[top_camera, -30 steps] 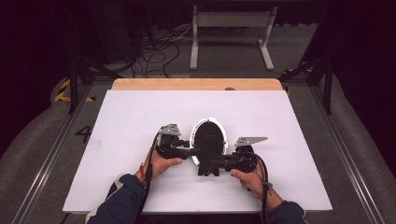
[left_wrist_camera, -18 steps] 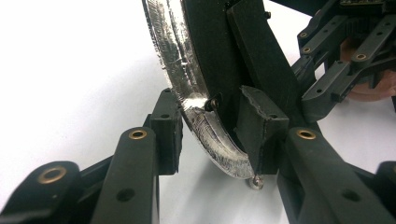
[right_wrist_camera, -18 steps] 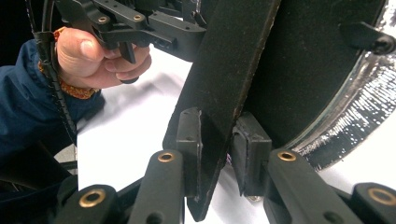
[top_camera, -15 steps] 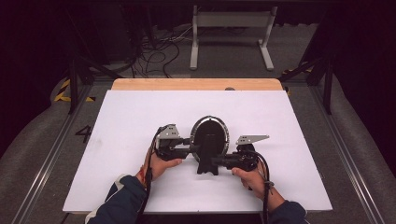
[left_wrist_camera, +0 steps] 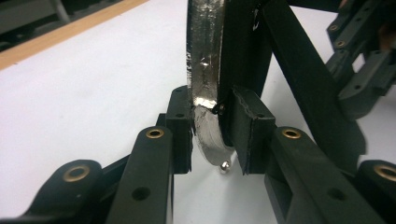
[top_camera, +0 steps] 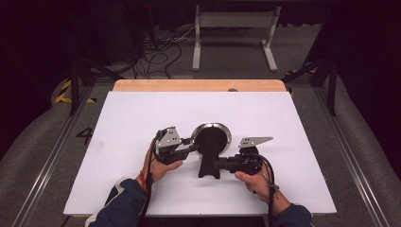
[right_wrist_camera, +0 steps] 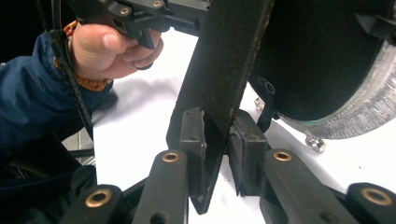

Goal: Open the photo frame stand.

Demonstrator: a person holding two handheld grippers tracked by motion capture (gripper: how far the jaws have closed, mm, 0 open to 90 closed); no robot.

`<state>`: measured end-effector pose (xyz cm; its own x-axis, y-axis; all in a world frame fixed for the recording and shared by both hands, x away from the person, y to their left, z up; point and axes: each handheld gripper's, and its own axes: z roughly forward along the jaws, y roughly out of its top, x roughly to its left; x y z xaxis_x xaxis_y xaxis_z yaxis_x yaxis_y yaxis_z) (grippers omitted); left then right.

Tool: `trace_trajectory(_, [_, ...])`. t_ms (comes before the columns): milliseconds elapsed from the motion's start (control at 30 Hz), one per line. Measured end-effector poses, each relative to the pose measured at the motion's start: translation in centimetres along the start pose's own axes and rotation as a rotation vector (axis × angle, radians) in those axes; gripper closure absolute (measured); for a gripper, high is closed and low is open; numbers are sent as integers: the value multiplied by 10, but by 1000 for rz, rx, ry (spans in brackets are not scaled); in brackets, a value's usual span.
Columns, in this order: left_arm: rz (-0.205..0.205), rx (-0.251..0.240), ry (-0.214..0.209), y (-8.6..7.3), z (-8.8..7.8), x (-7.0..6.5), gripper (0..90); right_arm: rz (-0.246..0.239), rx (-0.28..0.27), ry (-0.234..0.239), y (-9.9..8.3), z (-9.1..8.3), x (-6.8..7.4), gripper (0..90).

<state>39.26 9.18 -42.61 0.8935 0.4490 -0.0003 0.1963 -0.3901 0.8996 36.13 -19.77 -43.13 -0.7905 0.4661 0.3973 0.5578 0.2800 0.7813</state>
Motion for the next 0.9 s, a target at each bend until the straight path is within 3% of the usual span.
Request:
trace_trajectory(167, [-18, -11, -43, -3, 1, 2, 712, 0, 4, 8, -3, -1, 0, 797])
trace_trajectory(300, [0, 50, -58, -10, 13, -2, 691, -7, 15, 12, -5, -1, 1, 808])
trace_trajectory(400, [11, 67, -66, -11, 18, -3, 684, -18, 29, 10, -6, -1, 2, 813])
trace_trajectory(700, [70, 94, -21, -12, 20, -8, 692, -15, 26, 20, -6, -5, 3, 807])
trace_trajectory(900, [71, 94, 16, -14, 21, -5, 725, -22, 44, -4, -7, -4, 3, 803])
